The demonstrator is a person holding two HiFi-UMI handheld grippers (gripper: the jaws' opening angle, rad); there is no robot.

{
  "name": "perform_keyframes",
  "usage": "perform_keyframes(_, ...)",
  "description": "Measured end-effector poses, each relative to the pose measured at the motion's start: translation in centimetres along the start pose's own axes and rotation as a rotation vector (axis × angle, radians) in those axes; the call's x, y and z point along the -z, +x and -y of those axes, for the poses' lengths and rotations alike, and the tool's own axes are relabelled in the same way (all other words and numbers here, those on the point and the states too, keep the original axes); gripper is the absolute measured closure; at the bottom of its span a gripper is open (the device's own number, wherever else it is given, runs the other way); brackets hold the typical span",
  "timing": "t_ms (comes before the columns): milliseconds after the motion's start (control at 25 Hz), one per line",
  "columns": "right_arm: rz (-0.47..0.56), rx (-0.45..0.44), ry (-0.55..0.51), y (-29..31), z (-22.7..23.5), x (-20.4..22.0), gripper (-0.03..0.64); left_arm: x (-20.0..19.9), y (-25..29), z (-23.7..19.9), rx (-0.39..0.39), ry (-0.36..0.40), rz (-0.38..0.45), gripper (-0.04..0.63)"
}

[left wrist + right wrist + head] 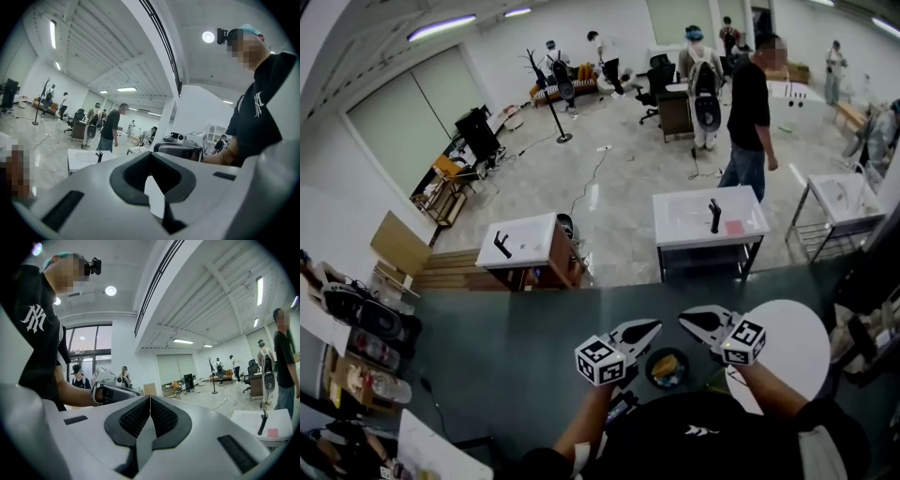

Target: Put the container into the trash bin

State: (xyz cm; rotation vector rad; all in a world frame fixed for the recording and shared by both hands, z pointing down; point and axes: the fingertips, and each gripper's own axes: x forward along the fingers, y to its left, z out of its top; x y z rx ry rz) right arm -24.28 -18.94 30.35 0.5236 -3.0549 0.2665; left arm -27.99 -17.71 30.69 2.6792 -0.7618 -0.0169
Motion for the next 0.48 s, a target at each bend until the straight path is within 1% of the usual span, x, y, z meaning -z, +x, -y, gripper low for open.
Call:
perform_keyframes(240, -0.008, -0.040, -0.005, 1.1, -0.7, -0.1, 0.580, -0.6, -1.0, -0.3, -0.031, 0.009, 0.024, 0.592)
perform_keyframes(480, -0.013, -0.046, 0.001, 2.1, -0.6, 0.1, 0.580, -0.9, -1.9, -1.2, -0.043, 0.010, 0.041, 0.591)
